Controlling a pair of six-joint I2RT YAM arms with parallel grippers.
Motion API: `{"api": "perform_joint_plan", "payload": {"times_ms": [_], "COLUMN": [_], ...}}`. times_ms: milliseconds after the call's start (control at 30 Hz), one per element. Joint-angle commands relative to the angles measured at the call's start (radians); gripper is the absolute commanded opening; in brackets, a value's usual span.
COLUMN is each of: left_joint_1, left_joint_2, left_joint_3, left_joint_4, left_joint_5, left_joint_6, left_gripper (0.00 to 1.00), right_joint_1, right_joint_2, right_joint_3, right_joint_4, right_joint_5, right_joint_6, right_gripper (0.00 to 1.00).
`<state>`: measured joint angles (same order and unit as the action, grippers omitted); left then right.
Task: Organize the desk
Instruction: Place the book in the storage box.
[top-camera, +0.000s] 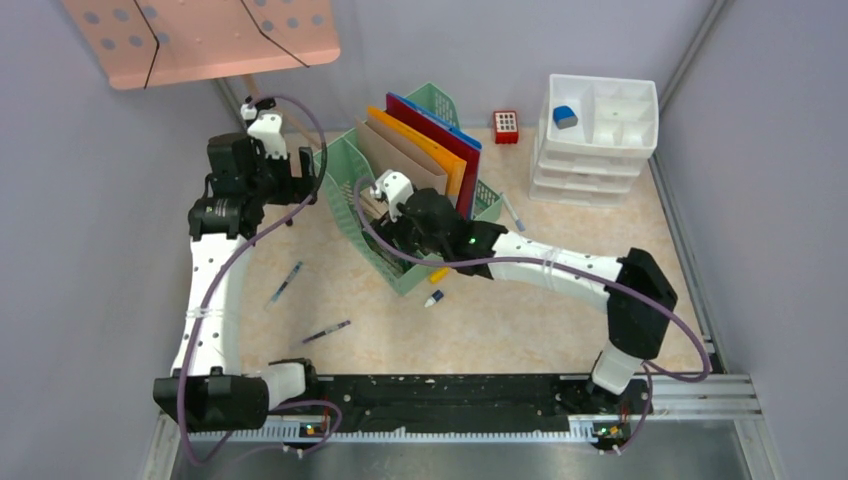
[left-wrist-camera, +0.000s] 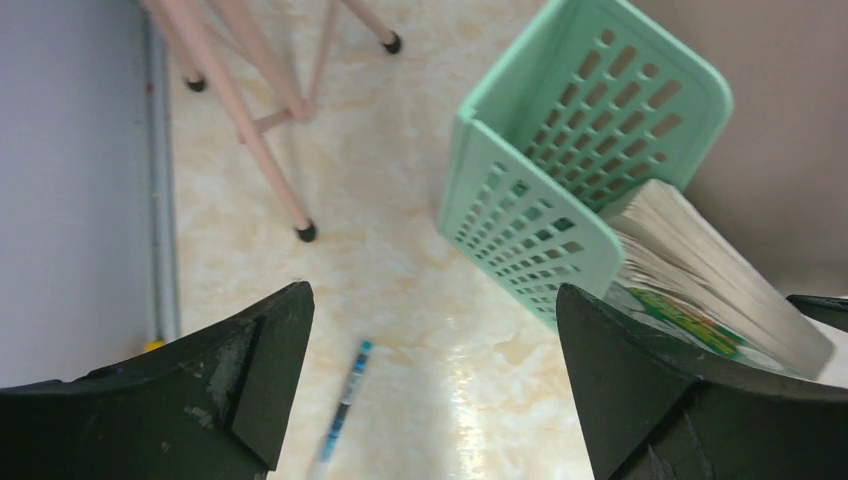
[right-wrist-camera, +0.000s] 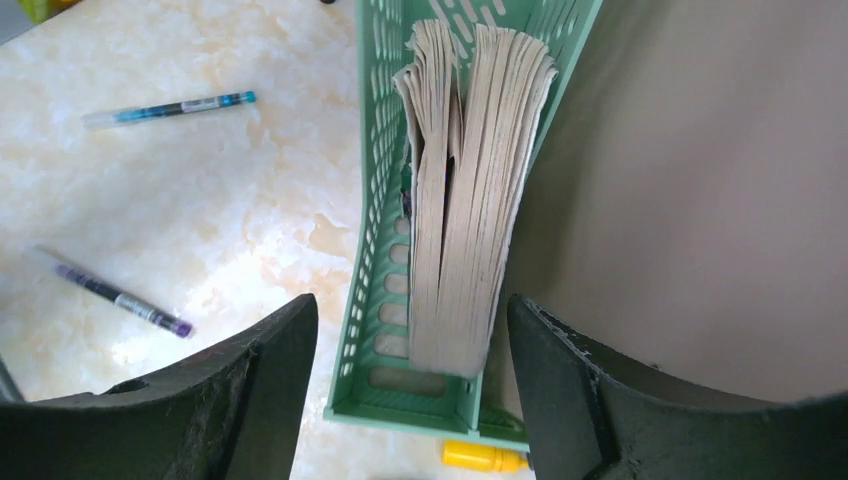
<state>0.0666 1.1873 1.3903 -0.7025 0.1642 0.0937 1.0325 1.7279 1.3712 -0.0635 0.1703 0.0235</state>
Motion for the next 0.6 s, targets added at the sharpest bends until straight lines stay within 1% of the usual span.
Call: {"api": "perform_joint_plan", "payload": {"times_ms": [0,100,233,267,333,400,500,567], "left_joint_1": [-0.050,-0.061,-0.062,-0.094,-0.122,-0.150,-0.179,-0.182], "left_joint_2": [0.014,0.039,0.062,0.067,0.069,0.071,0.078,0.076], "left_joint_3": [-0.012,-0.011,-0.020,-0.022,-0.032,-0.048,-0.066,-0.084], "left_joint_4": [0.096,0.109,0.129,0.126,0.125,0.136,0.152,0.170], "left_joint_5": [0.066,0.079,0.136,0.134,0.093,0.024,-0.075,-0.141], "left_joint_6": [-0.136,-0.189,-0.233,-0.232,-0.221,-0.198,-0.147,-0.131], "left_gripper": [0.96,0.96,0.96,0.95,0.95,0.95,0.91,0.87], "right_joint_1": [0.008,0.008,0.008,0.008,0.007,0.001,-0.018,-0.024], "right_joint_2": [-0.123,-0.181,-0.259,-0.275,-0.302,-0.323,-0.356,-0.381], "right_joint_3": [0.041,0.020,-0.036,-0.050,-0.075,-0.085,-0.088,-0.090], "right_joint_4": [-0.098,-0.139,-0.179,-0.186,-0.197,-0.220,-0.260,-0.283], "right_joint_5": [-0.066,-0.113,-0.165,-0.160,-0.143,-0.144,-0.208,-0.232], "right_joint_6": [-0.102,-0.154,-0.237,-0.254,-0.286,-0.314,-0.351,-0.366], "right_gripper": [0.69,0.69,0.69,0.68,0.68,0.68,0.68,0.68]}}
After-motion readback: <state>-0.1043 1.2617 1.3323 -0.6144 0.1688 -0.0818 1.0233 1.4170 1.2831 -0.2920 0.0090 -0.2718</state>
